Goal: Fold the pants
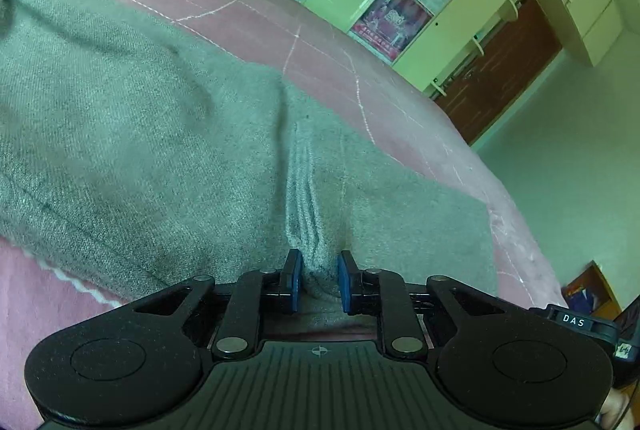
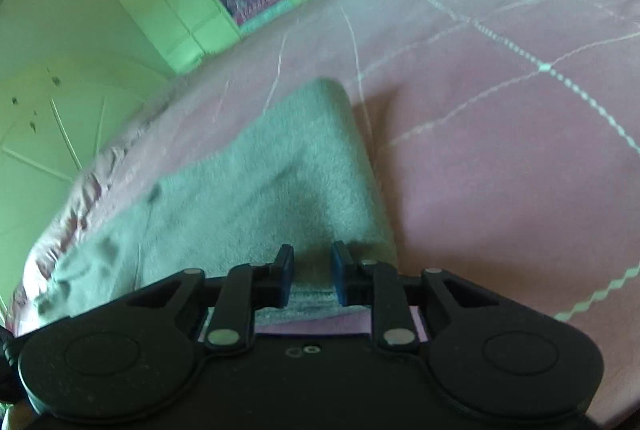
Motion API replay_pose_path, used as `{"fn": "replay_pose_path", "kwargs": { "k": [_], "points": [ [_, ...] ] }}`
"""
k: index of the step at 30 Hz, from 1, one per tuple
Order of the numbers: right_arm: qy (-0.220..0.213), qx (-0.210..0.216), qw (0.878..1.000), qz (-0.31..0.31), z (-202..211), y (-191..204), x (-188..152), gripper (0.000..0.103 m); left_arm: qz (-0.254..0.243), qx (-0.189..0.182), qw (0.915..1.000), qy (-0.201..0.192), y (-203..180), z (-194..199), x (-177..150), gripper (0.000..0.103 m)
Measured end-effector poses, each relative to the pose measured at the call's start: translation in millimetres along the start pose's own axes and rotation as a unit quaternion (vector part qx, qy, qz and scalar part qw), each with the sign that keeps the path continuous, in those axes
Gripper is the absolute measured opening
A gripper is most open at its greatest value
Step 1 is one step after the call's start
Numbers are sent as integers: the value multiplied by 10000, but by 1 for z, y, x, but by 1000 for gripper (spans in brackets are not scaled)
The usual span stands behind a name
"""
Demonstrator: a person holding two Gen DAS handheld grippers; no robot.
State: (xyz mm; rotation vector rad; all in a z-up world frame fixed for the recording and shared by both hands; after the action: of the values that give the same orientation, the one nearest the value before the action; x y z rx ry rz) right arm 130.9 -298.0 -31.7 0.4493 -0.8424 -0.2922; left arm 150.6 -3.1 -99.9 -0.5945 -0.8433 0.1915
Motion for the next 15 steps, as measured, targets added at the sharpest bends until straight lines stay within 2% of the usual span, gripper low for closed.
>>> {"fn": "replay_pose_path", "kwargs": {
  "k": [4,6,9,11,15],
  "points": [
    [-654,27,9973,330,28,18,16,15,-280,-6,9993,-232,-18,19,15,20],
    [-858,23,9950,504,28,27,27,15,-487,96,9987,-151,-19,19,17,20],
    [-923,-149,9941,543,6,33,64,17,-489,84,9986,-161,-18,19,25,21],
    [-932,-322,9931,636,-12,36,87,15,-630,201,9974,-292,-18,25,34,21],
    [-934,-317,9919,795,-29,45,104,15,-751,536,9942,-561,-13,40,55,22]
  ]
}}
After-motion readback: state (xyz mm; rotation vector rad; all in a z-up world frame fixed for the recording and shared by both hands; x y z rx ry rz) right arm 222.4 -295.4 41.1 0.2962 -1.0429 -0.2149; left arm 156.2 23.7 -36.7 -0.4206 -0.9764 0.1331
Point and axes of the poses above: each gripper's, at about its wrist camera, not at the fingertips, and z roughly against the way its jaws point, y to its left, x to its top, the point moved 6 cm from there along -z, roughly the way its jaws point
